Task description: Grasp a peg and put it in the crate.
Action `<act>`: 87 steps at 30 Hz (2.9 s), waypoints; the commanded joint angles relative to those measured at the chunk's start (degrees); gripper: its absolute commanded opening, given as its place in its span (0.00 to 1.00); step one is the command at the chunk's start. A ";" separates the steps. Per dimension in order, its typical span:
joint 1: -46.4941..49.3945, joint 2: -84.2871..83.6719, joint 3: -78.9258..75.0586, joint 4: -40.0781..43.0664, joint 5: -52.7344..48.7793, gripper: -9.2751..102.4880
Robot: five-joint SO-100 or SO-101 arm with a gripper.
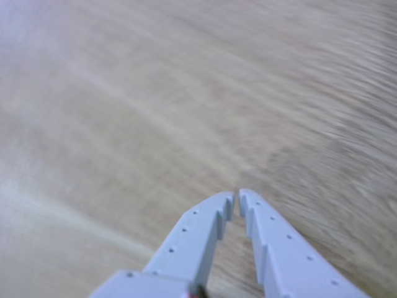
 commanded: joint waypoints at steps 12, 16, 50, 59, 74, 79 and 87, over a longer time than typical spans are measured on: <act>-12.66 -61.17 -61.00 0.26 -5.89 0.07; -19.78 -68.82 -71.63 6.15 10.02 0.08; -29.71 -95.98 -88.59 -9.32 14.24 0.21; -30.41 -98.26 -86.22 -9.93 14.85 0.22; -32.17 -101.34 -86.04 -10.02 15.12 0.17; -31.38 -100.37 -86.13 -11.07 15.21 0.06; -19.16 -85.87 -79.45 -24.96 21.62 0.08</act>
